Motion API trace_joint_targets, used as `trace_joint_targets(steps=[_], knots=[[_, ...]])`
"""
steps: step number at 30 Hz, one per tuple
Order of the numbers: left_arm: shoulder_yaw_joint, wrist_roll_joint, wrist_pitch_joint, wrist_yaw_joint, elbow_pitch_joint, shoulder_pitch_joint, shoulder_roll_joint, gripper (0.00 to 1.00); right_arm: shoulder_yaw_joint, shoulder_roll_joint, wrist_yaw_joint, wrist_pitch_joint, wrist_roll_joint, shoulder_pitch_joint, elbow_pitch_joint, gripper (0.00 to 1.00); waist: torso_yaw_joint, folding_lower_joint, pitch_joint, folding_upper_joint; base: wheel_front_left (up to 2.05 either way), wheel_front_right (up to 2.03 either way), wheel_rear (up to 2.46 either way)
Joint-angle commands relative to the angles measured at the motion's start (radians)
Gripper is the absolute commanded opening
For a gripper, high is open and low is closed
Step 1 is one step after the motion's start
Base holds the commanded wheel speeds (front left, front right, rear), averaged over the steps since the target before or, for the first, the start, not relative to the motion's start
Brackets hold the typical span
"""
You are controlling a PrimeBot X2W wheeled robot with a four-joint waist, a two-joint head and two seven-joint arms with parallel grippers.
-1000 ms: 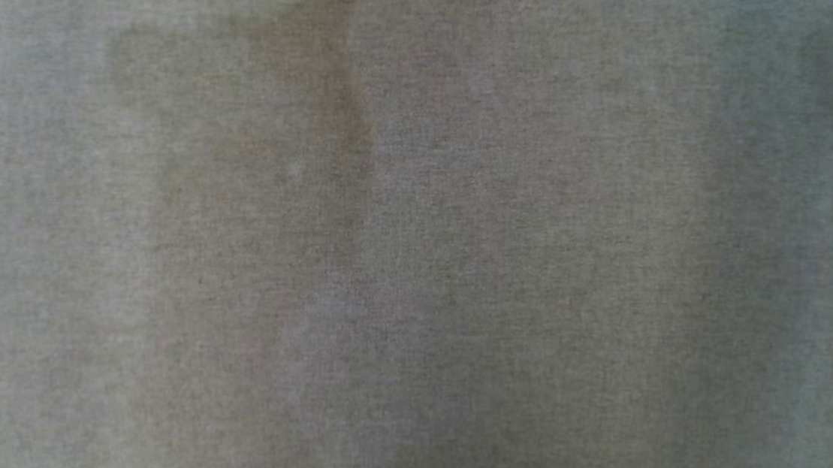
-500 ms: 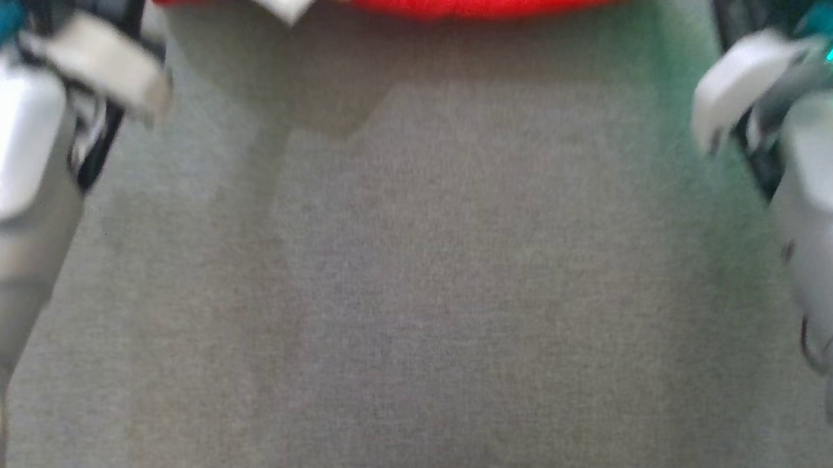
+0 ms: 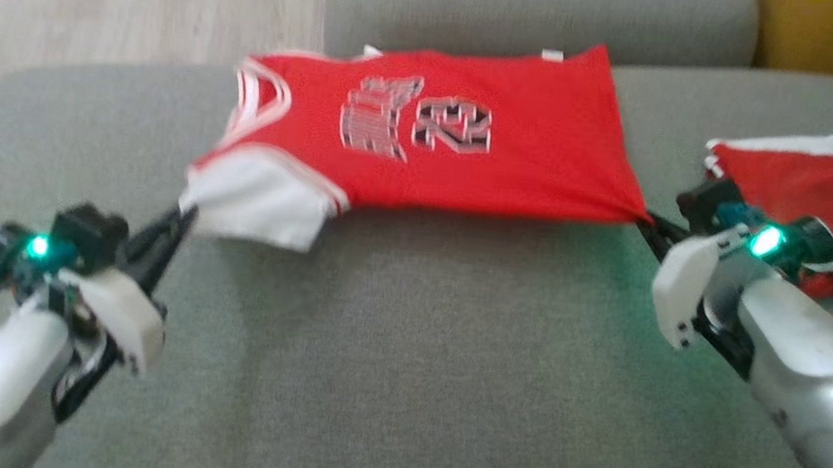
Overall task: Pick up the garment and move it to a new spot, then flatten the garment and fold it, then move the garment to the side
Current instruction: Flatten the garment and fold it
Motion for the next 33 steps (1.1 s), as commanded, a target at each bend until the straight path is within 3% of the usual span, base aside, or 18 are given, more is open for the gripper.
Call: trace_joint_targets(steps=[1,8,19,25,33], knots=[[0.029,-0.025,0.027,0.002,-0.068,-0.003,0.073,0.0,0.045,-0.059,-0.001,0.023,0.056,0.012,-0.066,0.0,0.001,0.0003,-0.056,-0.0001,0.0,0.0,0.0],[0.009,-0.097,0.182,0.022,-0.32,0.149,0.198,0.0,0.171,-0.204,-0.001,0.077,0.217,0.044,-0.217,0.0,-0.003,0.0003,-0.106,-0.0001,0.0,0.0,0.0],[-0.002,-0.21,0.389,0.099,-0.694,0.302,0.358,0.0,0.265,-0.333,-0.001,0.138,0.388,0.092,-0.347,0.0,0.004,0.0003,-0.144,-0.0001,0.0,0.0,0.0],[-0.021,-0.258,0.48,0.105,-0.804,0.336,0.414,0.0,0.306,-0.396,-0.001,0.229,0.485,0.11,-0.465,0.0,-0.002,0.0003,-0.144,-0.0001,0.0,0.0,0.0],[-0.019,-0.264,0.53,0.11,-0.838,0.317,0.44,0.0,0.321,-0.435,-0.001,0.291,0.542,0.105,-0.557,0.0,-0.011,0.0003,-0.131,-0.0001,0.0,0.0,0.0]])
